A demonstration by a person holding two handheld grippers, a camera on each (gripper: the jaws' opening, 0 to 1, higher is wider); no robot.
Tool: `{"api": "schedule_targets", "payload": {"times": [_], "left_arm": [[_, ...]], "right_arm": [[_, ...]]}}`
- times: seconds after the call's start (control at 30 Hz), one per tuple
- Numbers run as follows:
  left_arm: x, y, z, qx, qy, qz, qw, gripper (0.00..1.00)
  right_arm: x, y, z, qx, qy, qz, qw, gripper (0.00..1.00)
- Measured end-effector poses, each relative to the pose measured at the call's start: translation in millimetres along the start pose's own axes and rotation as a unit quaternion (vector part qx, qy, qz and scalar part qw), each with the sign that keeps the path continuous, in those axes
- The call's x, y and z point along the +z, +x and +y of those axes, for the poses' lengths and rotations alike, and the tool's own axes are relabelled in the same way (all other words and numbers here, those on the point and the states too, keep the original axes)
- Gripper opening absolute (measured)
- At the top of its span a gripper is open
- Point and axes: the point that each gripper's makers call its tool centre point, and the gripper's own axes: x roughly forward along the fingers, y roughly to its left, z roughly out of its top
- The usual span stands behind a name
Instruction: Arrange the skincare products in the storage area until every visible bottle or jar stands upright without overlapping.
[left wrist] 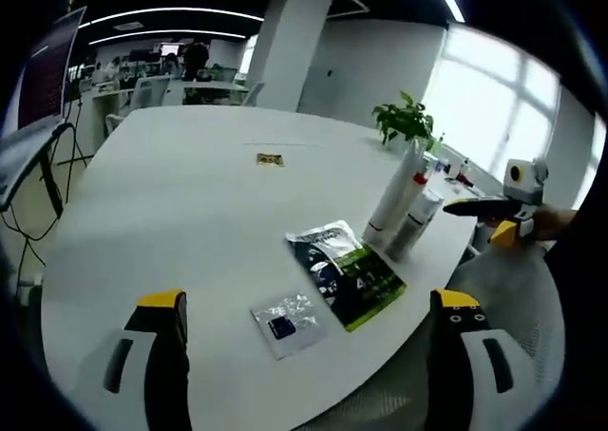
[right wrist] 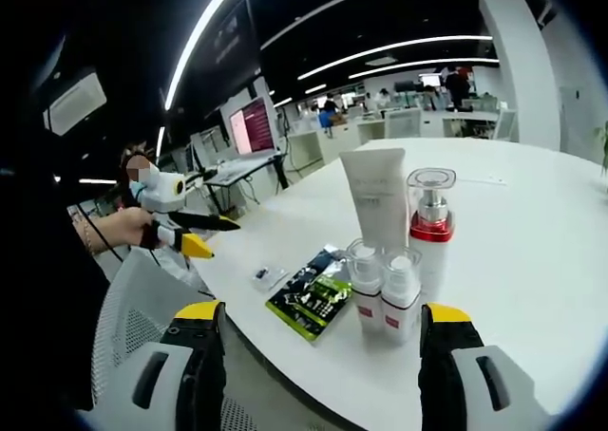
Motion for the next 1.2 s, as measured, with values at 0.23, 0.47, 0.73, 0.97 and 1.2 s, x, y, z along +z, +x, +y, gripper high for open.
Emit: {"api": "schedule_targets", "payload": {"times": [0.23, 0.47, 0.73, 0.97, 1.2], "left_arm": [[5.3, 5.5, -1.4, -0.001, 0.006, 0.004, 1.0, 0.99], [20.3, 17.6, -5.9, -0.008, 0.017, 0.007, 0.9998, 0.99], [45.0, 34.5, 4.4, -0.001, 0.023, -0.003, 0.9997, 0.99], [74.0, 65.4, 10.8, 0.008, 0.038, 0.005, 0.9992, 0.97], [96.9, 85.8, 6.8, 0.012, 0.058, 0.01, 0.9982, 0.97]], "right_arm": [[0.1, -0.2, 0.5, 0.0, 0.001, 0.001, 1.0, 0.9], [1.1, -0.1, -1.3, -0.002, 0.004, -0.004, 1.0, 0.91], [-1.6, 2.0, 2.3, 0.005, 0.003, 0.005, 1.0, 0.93], [-4.2, 1.7, 2.3, 0.004, 0.004, 0.012, 0.9999, 0.96], [-1.8, -0.8, -0.3, 0.003, 0.021, 0.001, 0.9998, 0.99]]}}
